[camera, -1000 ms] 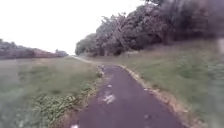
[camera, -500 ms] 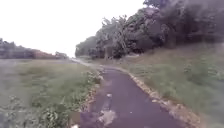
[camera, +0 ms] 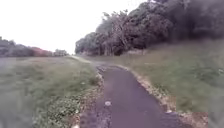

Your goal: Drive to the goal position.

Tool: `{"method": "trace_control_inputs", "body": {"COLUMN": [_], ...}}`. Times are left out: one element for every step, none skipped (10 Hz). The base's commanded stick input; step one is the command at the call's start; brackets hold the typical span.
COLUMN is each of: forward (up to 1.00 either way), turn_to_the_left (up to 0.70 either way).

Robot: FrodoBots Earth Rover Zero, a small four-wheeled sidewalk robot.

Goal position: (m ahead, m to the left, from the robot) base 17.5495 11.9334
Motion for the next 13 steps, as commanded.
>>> {"method": "trace_control_inputs", "body": {"forward": [1.00, 1.00, 1.00, 1.00, 1.00, 1.00, 1.00, 1.00, 1.00, 1.00, 1.00, 1.00, 1.00], "turn_to_the_left": [0.00, 0.00, 0.00, 0.00, 0.00, 0.00, 0.00, 0.00, -0.01, -0.03, -0.28, -0.34, -0.29]}}
